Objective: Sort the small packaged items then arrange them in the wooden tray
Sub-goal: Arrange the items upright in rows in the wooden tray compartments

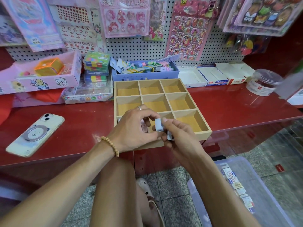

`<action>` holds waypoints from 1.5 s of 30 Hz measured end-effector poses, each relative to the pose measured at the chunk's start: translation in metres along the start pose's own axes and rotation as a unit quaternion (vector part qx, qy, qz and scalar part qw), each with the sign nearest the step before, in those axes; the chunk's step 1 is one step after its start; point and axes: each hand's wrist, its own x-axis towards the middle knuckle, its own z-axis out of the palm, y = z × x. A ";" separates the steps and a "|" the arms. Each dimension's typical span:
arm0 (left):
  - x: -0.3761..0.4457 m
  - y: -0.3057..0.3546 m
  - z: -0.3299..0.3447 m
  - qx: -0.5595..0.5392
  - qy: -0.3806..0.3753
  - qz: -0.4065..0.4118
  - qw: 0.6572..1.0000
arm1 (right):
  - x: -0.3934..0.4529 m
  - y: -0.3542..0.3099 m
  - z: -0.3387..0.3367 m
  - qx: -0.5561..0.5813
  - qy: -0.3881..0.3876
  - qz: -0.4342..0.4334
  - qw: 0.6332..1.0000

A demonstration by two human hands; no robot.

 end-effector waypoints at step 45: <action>0.004 -0.006 -0.009 -0.042 -0.063 -0.014 0.997 | 0.003 0.002 -0.002 0.060 -0.003 0.012 0.998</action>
